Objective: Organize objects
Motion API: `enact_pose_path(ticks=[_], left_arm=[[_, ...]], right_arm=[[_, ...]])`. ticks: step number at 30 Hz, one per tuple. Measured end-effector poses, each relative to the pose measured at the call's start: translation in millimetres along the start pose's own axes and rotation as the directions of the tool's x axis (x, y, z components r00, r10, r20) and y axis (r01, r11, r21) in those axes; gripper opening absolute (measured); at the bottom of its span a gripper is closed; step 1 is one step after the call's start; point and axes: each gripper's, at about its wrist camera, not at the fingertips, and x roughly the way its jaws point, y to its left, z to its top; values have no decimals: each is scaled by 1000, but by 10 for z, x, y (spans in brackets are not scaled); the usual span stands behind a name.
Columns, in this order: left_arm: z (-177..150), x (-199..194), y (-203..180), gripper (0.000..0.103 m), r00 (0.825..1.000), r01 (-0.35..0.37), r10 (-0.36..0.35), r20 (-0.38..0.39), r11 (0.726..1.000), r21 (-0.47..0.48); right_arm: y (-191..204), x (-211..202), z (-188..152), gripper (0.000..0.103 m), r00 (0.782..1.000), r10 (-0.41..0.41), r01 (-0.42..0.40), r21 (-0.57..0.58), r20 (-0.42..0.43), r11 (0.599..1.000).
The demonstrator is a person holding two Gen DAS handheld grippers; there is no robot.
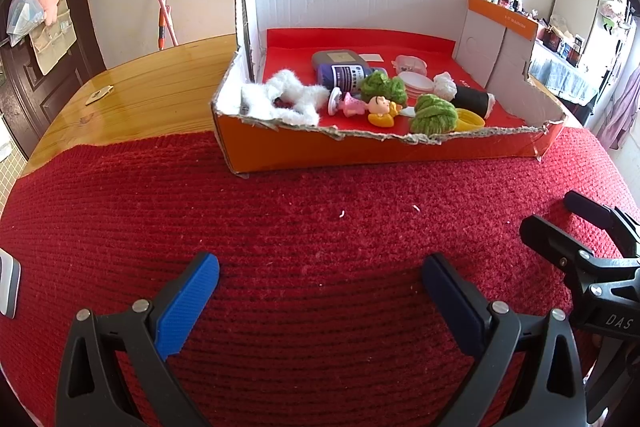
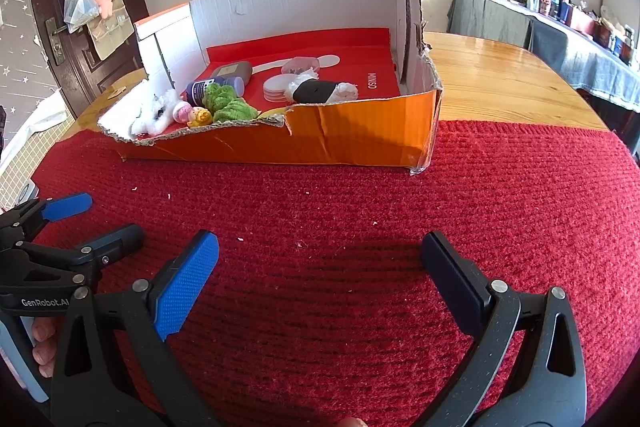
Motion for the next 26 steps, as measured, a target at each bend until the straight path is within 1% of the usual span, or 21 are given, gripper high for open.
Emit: enact_pose_path(ticks=[15, 22, 26], left_arm=[[-8, -15, 28, 103, 1000, 14, -14, 6, 1000, -8], [-17, -40, 63, 103, 999, 30, -30, 12, 999, -16], [-16, -43, 62, 103, 1000, 25, -25, 10, 1000, -14]], right_arm=[[32, 14, 4, 103, 1000, -22, 22, -21, -11, 1000], [34, 14, 4, 103, 1000, -23, 22, -21, -11, 1000], [36, 14, 4, 103, 1000, -22, 21, -20, -11, 1000]])
